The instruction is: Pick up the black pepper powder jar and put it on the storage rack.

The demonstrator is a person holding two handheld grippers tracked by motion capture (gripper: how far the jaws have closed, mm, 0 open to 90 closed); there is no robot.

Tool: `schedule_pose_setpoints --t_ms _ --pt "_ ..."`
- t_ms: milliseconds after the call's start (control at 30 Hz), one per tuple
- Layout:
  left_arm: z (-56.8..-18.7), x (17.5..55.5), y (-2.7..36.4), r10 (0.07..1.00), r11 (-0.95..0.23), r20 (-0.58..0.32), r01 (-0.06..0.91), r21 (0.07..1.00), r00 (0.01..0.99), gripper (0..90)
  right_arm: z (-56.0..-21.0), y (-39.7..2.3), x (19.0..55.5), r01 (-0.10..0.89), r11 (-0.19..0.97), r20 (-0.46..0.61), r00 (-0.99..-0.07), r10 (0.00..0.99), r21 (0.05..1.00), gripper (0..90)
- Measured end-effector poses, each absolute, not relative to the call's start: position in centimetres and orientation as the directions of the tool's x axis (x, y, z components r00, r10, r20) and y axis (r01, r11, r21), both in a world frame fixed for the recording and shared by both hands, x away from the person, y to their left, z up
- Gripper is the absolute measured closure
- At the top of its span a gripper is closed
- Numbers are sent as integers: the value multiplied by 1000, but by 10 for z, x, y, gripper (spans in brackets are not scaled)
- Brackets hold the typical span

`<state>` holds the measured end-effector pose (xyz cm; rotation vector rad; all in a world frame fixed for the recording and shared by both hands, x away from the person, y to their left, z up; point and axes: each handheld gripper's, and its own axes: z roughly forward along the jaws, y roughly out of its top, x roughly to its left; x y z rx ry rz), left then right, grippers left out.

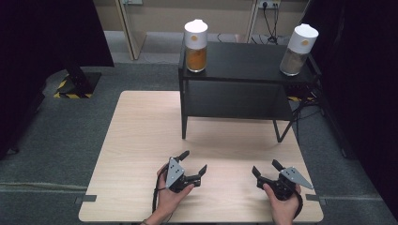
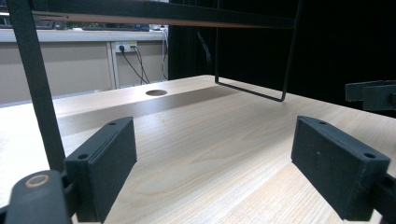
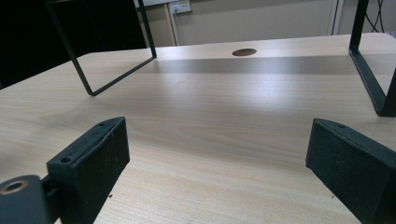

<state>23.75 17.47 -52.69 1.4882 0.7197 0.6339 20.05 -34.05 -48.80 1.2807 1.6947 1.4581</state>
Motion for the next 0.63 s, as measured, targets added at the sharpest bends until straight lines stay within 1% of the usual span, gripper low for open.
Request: schedule_pose_setpoints --t_ms 300,633 --pt "-526 238 175 760 -4 -36 61 998 649 137 -493 -337 194 257 -41 141 -384 913 966 66" --pt "-526 238 175 760 -6 -35 61 998 649 137 -496 -337 190 239 -46 138 -384 913 970 65"
